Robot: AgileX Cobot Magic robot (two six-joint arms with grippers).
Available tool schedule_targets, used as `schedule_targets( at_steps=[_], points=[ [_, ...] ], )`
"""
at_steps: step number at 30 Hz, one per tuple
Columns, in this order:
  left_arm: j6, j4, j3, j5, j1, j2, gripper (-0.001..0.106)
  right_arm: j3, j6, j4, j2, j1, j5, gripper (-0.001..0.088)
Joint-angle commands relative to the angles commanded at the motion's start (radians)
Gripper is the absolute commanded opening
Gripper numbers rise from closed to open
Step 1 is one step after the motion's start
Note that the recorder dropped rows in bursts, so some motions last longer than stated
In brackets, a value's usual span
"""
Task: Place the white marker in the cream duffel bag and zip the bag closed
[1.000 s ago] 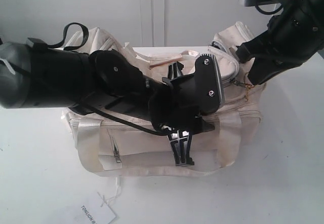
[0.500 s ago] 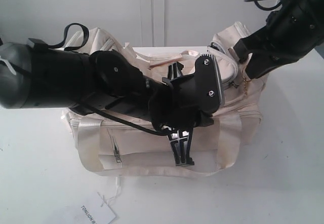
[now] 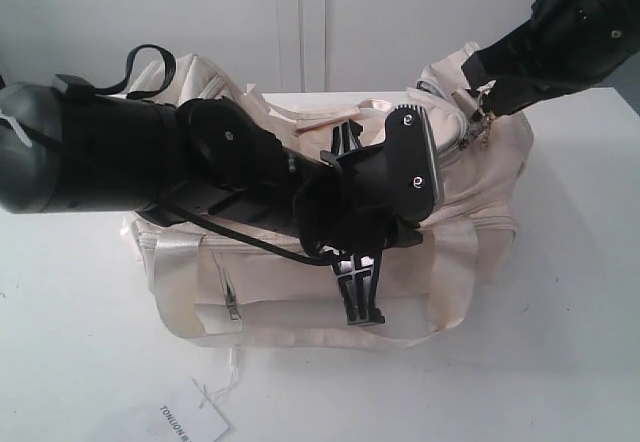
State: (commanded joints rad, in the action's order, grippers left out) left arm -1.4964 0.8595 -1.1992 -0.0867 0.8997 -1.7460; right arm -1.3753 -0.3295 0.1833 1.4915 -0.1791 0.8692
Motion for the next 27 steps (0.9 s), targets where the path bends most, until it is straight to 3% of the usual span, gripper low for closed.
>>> schedule_targets(
  at_steps=[17, 27],
  points=[
    [-0.002, -0.055, 0.000, -0.063, 0.000, 0.000, 0.000, 0.000, 0.071, 0.008, 0.037, 0.000, -0.257, 0.0000],
    [-0.004, -0.055, 0.000, -0.069, 0.000, 0.000, 0.000, 0.000, 0.064, 0.156, 0.127, 0.000, -0.394, 0.0000]
  ],
)
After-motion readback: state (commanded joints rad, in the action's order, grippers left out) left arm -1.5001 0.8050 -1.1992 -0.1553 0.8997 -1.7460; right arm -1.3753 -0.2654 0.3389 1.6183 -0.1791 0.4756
